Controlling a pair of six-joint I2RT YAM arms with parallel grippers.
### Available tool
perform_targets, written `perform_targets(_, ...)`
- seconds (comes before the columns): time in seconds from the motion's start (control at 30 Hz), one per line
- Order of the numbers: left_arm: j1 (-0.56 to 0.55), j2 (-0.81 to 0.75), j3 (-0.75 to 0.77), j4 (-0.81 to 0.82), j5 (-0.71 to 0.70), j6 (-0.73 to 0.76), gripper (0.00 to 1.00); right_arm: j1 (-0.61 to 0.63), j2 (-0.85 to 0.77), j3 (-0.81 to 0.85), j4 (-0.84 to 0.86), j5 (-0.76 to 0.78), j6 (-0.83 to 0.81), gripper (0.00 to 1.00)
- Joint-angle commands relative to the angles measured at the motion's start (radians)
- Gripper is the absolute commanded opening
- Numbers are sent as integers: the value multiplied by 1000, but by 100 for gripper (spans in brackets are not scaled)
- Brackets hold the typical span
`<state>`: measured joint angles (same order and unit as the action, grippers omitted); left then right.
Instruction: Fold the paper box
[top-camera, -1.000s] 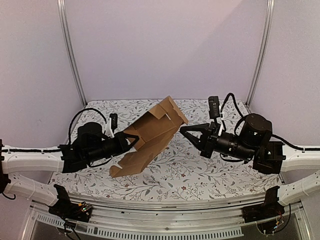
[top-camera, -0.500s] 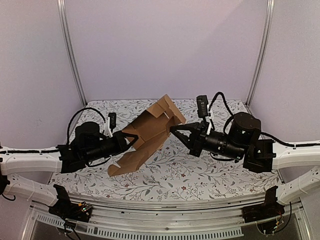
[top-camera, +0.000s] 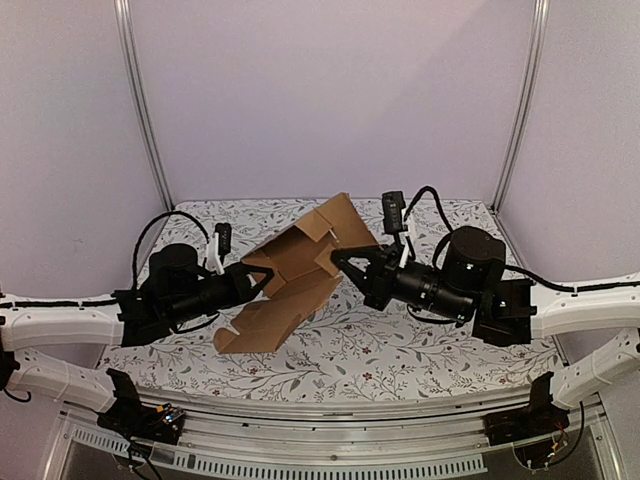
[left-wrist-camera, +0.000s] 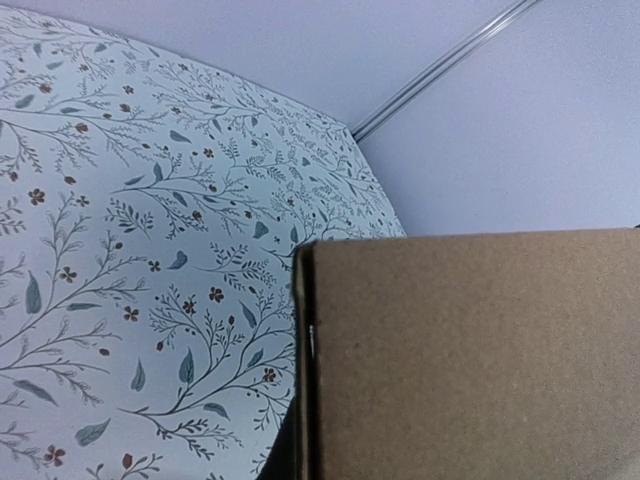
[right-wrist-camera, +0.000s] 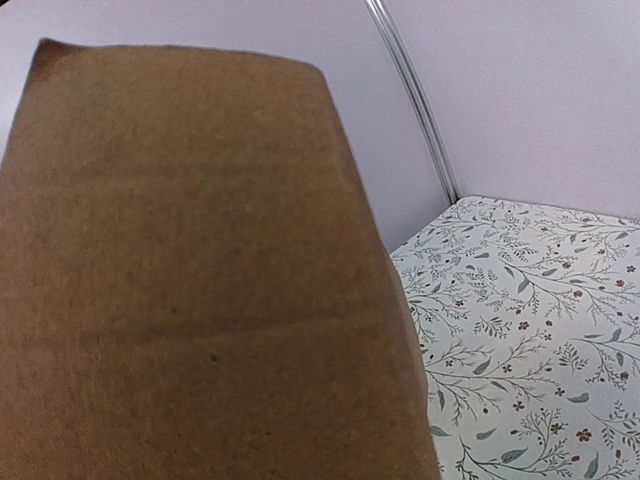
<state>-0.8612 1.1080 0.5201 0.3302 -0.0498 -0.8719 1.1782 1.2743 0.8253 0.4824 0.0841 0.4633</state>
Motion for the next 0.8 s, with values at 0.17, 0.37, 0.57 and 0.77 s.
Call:
perform_targets(0.17, 11, -46, 17, -13, -2, 94, 0, 38, 31, -30, -124, 109, 32, 0)
perform_targets(0.37, 17, -38, 36, -21, 18, 81, 0, 86, 29, -40, -216, 191, 0, 0)
perform_targets(0.57, 19, -25, 45, -42, 10, 80, 0, 96, -12, -44, -243, 201, -26, 0)
perform_targets(0.77, 18, -20, 34, -68, -32, 111, 0, 96, -116, -84, -248, 190, -44, 0)
